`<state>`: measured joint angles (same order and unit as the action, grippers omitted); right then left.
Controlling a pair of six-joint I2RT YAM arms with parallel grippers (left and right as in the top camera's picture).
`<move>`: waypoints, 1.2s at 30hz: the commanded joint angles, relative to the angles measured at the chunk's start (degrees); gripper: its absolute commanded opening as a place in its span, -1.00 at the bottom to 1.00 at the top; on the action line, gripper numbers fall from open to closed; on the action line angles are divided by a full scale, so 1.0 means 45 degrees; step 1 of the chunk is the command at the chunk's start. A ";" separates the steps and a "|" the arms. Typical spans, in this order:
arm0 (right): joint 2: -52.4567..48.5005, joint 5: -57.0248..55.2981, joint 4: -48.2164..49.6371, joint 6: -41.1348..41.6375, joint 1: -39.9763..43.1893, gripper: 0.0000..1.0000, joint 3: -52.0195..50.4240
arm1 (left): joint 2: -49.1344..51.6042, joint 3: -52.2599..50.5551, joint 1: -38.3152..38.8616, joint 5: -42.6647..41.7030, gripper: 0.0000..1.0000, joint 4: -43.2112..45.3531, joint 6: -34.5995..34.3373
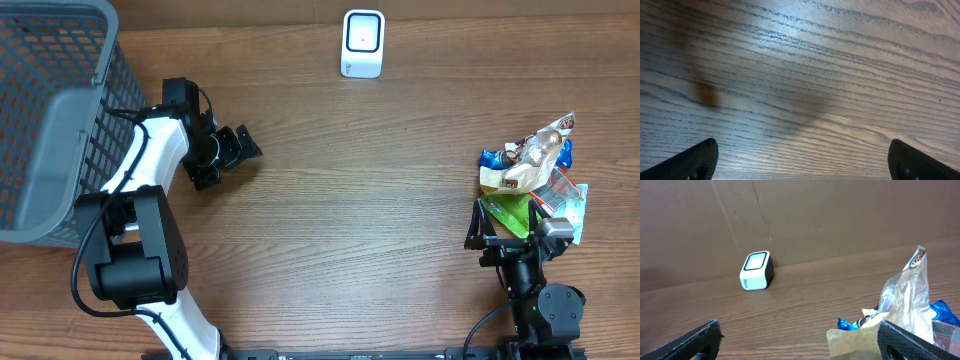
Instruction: Scan the item barcode
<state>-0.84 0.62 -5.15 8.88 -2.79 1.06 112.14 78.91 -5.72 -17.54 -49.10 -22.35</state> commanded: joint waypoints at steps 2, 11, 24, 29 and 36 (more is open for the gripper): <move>0.0151 -0.0126 0.0087 -0.0083 -0.0102 1.00 -0.0131 | 0.0005 0.0175 0.0034 0.0029 1.00 0.0019 0.0015; 0.0151 -0.0126 0.0087 -0.0083 -0.0102 1.00 -0.0131 | -0.0384 0.0165 0.0466 0.0044 1.00 0.0010 0.0019; 0.0151 -0.0126 0.0087 -0.0083 -0.0102 1.00 -0.0131 | -0.7946 -0.0053 0.1681 0.4269 1.00 0.1064 0.0952; 0.0151 -0.0131 0.0087 -0.0083 -0.0102 1.00 -0.0131 | -1.1103 -0.1389 0.1462 0.2142 1.00 0.3279 0.6300; 0.0151 -0.0126 0.0087 -0.0083 -0.0102 1.00 -0.0131 | -1.4795 -0.5697 0.1015 0.1593 0.99 0.6538 0.7922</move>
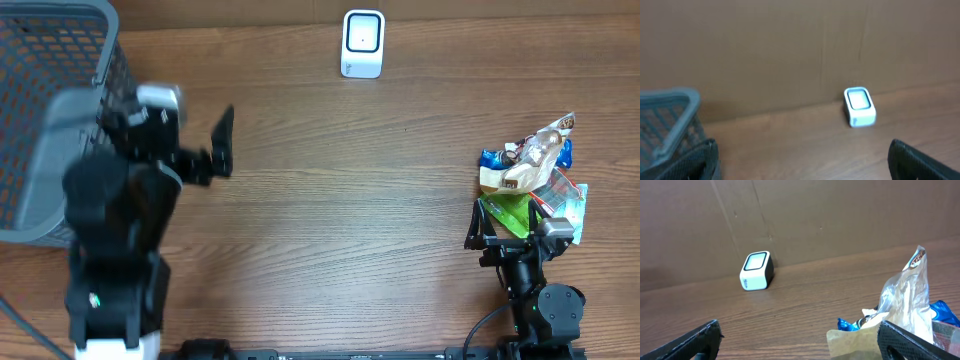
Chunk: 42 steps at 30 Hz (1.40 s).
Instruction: Scan the item barcode
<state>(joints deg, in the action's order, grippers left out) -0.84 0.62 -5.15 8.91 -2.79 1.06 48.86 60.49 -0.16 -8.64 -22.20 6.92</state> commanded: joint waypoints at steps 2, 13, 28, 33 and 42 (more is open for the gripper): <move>0.0151 -0.0131 0.0087 -0.0087 -0.0102 1.00 -0.0131 | -0.1676 -0.3138 -0.0301 -0.0423 1.00 0.1579 0.1409; 0.0151 -0.0126 0.0087 -0.0087 -0.0102 1.00 -0.0131 | -0.6130 -1.0768 -0.0316 -0.0369 1.00 0.7281 0.1307; 0.0151 -0.0126 0.0087 -0.0087 -0.0102 1.00 -0.0131 | -1.0822 -1.3381 -0.0053 0.1491 1.00 0.5032 0.1617; 0.0151 -0.0131 0.0087 -0.0087 -0.0102 1.00 -0.0131 | -1.0817 -1.3381 -0.0078 0.1569 0.99 0.3944 0.1506; 0.0151 -0.0131 0.0087 -0.0087 -0.0102 1.00 -0.0131 | -1.0792 -1.3381 -0.0078 0.1588 0.99 0.3944 0.1511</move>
